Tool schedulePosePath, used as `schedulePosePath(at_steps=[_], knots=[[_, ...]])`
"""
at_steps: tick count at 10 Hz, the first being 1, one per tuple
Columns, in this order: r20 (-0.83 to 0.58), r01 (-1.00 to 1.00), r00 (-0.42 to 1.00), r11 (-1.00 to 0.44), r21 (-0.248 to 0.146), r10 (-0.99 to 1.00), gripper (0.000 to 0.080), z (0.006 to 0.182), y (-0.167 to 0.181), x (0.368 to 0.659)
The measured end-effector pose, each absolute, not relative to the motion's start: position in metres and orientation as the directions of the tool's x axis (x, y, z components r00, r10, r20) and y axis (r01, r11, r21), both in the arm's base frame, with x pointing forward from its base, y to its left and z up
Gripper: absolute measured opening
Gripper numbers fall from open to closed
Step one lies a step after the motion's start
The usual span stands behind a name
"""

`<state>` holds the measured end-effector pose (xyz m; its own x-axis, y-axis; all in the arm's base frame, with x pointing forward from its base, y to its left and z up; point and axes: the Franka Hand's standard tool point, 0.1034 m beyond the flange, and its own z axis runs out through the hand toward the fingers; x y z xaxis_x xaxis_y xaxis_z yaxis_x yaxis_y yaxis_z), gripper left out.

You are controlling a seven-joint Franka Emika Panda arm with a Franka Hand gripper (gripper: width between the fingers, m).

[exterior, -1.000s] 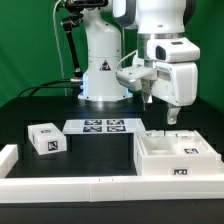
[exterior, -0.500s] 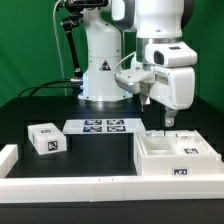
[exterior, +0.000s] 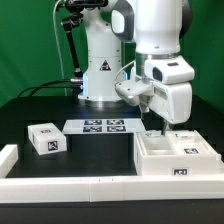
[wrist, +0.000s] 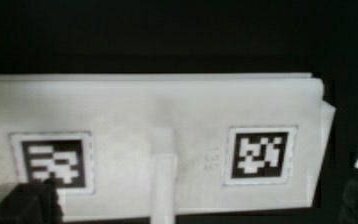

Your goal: Assemble cabinet

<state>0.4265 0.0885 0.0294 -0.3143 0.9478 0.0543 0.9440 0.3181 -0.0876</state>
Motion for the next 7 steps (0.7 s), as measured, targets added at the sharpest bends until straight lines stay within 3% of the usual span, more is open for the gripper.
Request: schedulePosePath(at_steps=[5,7], knots=[[0.073,0.942,-0.308,0.315,-0.118,0.949,0.0796,0.0141,0.0914,0.4164],[0.073,0.942,-0.307,0.314,-0.119,0.949,0.0553,0.0140,0.0917,0.4162]])
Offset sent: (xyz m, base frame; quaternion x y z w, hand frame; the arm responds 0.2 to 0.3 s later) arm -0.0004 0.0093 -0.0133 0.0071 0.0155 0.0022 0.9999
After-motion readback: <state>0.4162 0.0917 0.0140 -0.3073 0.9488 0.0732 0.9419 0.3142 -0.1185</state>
